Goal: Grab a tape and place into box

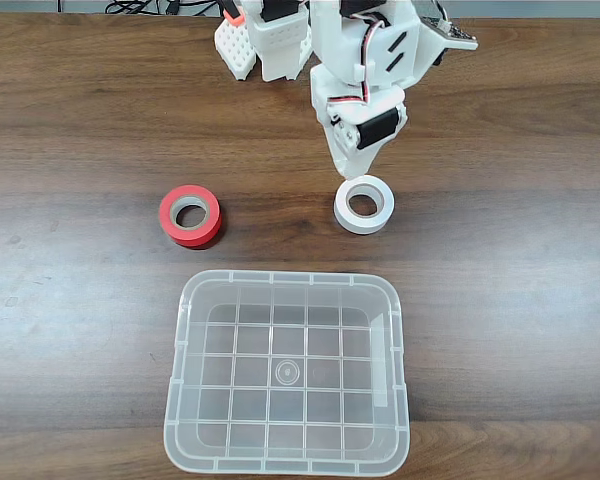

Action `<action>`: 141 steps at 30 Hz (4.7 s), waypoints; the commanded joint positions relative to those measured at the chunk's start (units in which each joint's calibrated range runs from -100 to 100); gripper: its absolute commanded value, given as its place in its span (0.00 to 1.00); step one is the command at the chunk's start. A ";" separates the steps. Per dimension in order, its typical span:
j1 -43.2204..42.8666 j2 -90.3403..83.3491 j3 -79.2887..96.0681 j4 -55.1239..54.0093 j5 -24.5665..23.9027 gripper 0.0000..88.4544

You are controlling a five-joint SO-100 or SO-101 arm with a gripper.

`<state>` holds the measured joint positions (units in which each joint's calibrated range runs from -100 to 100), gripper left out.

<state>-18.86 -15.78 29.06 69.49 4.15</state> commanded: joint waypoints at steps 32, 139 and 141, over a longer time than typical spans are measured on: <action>-3.89 23.66 -19.99 -0.83 -0.99 0.31; 17.61 57.94 -89.20 6.02 1.60 0.29; 17.61 57.61 -89.38 6.62 1.60 0.29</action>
<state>-2.33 45.50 -55.05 75.59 5.97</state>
